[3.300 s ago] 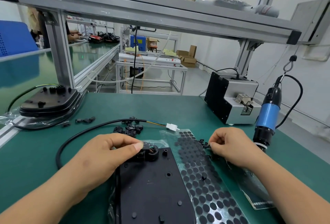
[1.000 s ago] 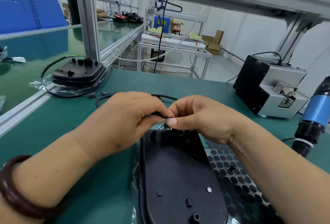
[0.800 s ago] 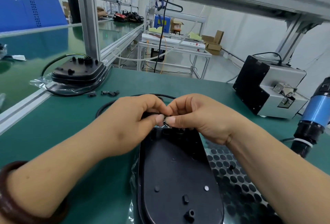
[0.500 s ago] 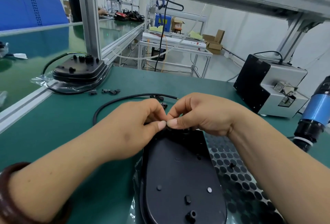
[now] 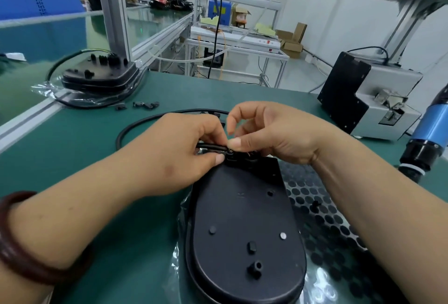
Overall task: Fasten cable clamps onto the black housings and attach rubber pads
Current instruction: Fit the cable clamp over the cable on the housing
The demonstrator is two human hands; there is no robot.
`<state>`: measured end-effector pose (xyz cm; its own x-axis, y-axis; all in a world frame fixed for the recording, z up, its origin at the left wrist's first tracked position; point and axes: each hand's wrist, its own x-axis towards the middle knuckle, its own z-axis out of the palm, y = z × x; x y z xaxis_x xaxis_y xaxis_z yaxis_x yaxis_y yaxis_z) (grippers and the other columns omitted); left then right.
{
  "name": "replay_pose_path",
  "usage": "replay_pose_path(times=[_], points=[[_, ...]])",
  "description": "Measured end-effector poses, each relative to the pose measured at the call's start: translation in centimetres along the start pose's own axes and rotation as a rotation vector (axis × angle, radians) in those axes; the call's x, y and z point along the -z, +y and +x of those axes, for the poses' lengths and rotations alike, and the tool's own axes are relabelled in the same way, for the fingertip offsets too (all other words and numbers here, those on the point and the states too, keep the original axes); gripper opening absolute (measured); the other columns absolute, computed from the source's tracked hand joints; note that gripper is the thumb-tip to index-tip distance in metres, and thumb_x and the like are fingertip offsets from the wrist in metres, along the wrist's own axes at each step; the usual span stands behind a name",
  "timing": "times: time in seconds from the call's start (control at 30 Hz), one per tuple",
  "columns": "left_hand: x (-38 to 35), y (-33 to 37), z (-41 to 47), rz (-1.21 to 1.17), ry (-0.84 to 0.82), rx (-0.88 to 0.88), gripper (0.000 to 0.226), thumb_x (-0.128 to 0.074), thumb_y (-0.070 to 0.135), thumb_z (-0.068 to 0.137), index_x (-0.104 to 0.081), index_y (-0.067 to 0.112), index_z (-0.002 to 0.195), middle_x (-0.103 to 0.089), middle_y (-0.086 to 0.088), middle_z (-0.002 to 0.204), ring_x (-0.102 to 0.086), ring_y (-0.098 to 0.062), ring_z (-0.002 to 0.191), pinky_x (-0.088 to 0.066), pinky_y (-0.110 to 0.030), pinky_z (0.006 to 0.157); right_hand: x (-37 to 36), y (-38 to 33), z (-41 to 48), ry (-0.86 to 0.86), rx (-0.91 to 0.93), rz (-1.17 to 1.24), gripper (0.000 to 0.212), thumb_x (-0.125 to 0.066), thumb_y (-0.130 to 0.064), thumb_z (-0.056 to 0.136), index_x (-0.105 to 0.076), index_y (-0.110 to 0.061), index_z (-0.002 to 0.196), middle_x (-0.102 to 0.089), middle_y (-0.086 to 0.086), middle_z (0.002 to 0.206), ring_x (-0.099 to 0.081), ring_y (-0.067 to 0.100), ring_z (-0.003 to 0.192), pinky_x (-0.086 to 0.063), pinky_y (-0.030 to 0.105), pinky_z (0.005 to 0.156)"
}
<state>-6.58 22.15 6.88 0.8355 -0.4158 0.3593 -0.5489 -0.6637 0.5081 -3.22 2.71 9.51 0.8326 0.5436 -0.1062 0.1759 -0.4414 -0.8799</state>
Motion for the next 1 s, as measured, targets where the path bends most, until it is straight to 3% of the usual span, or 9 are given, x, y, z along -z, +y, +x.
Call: replay_pose_path(times=[0.1, 0.2, 0.33, 0.4, 0.47, 0.6, 0.77, 0.9, 1.0], points=[[-0.3, -0.1, 0.1, -0.054, 0.051, 0.024, 0.009, -0.071, 0.032, 0.073, -0.063, 0.037, 0.074, -0.065, 0.018, 0.071, -0.058, 0.003, 0.067, -0.046, -0.015, 0.067, -0.4, 0.4, -1.0, 0.103, 0.150, -0.106, 0.013, -0.071, -0.004, 0.083, -0.064, -0.013, 0.077, -0.058, 0.008, 0.069, -0.047, 0.013, 0.061, -0.039, 0.021, 0.058], [-0.4, -0.4, 0.2, -0.092, 0.050, 0.045, 0.012, -0.074, 0.030, 0.073, -0.065, 0.037, 0.073, -0.067, 0.020, 0.073, -0.059, 0.005, 0.067, -0.044, -0.011, 0.066, -0.9, 0.9, -1.6, 0.210, 0.280, -0.228, 0.010, -0.073, -0.008, 0.084, -0.070, -0.015, 0.078, -0.063, 0.008, 0.066, -0.050, 0.009, 0.061, -0.042, 0.020, 0.060], [-0.3, -0.7, 0.4, -0.182, 0.008, 0.080, 0.015, -0.077, 0.022, 0.075, -0.068, 0.034, 0.074, -0.069, 0.022, 0.078, -0.062, 0.008, 0.072, -0.046, -0.010, 0.071, -1.3, 1.4, -1.9, 0.273, 0.441, -0.454, 0.004, -0.073, -0.012, 0.084, -0.074, -0.014, 0.082, -0.061, -0.014, 0.066, -0.051, 0.001, 0.059, -0.039, 0.013, 0.060], [-0.2, -0.8, 0.5, -0.233, -0.017, 0.104, 0.016, -0.077, 0.019, 0.076, -0.069, 0.033, 0.073, -0.071, 0.020, 0.079, -0.064, 0.007, 0.074, -0.049, -0.016, 0.074, -1.3, 1.4, -2.0, 0.268, 0.541, -0.604, 0.008, -0.074, -0.019, 0.083, -0.075, -0.012, 0.086, -0.067, -0.009, 0.073, -0.058, 0.004, 0.066, -0.046, 0.021, 0.063], [-0.1, -0.8, 0.5, -0.247, -0.027, 0.121, 0.015, -0.077, 0.019, 0.076, -0.070, 0.032, 0.072, -0.072, 0.018, 0.078, -0.066, 0.003, 0.072, -0.050, -0.020, 0.073, -1.3, 1.3, -2.1, 0.260, 0.626, -0.725, 0.011, -0.074, -0.020, 0.082, -0.075, -0.009, 0.085, -0.069, 0.002, 0.075, -0.063, 0.018, 0.069, -0.051, 0.036, 0.063], [0.0, -1.0, 0.5, -0.271, -0.020, 0.151, 0.013, -0.077, 0.018, 0.075, -0.072, 0.029, 0.072, -0.073, 0.014, 0.075, -0.068, -0.003, 0.073, -0.054, -0.026, 0.074, -1.8, 1.3, -1.8, 0.335, 0.710, -0.906, 0.016, -0.066, -0.017, 0.087, -0.069, -0.007, 0.075, -0.064, 0.005, 0.067, -0.058, 0.026, 0.063, -0.049, 0.039, 0.054], [0.4, -0.7, 0.2, -0.227, -0.015, 0.135, 0.010, -0.075, 0.021, 0.078, -0.073, 0.031, 0.075, -0.071, 0.019, 0.072, -0.065, 0.005, 0.068, -0.048, -0.010, 0.068, -1.9, 1.5, -1.7, 0.355, 0.667, -0.789, 0.015, -0.063, -0.014, 0.088, -0.072, -0.004, 0.080, -0.067, 0.004, 0.068, -0.060, 0.022, 0.063, -0.049, 0.039, 0.057], [0.6, -0.6, 0.0, -0.161, -0.001, 0.146, 0.009, -0.069, 0.022, 0.083, -0.073, 0.031, 0.081, -0.070, 0.014, 0.070, -0.062, 0.000, 0.066, -0.047, -0.012, 0.064, -1.9, 1.6, -1.8, 0.325, 0.596, -0.697, 0.012, -0.064, -0.009, 0.087, -0.069, -0.001, 0.079, -0.063, 0.006, 0.067, -0.052, 0.019, 0.060, -0.046, 0.037, 0.058], [0.4, -0.4, -0.1, 0.006, 0.020, 0.139, 0.008, -0.064, 0.029, 0.086, -0.070, 0.034, 0.085, -0.066, 0.017, 0.068, -0.059, 0.003, 0.068, -0.044, -0.009, 0.063, -2.0, 1.6, -1.7, 0.318, 0.591, -0.710, 0.011, -0.064, -0.006, 0.086, -0.067, 0.001, 0.078, -0.060, 0.007, 0.067, -0.044, 0.012, 0.060, -0.042, 0.025, 0.059]])
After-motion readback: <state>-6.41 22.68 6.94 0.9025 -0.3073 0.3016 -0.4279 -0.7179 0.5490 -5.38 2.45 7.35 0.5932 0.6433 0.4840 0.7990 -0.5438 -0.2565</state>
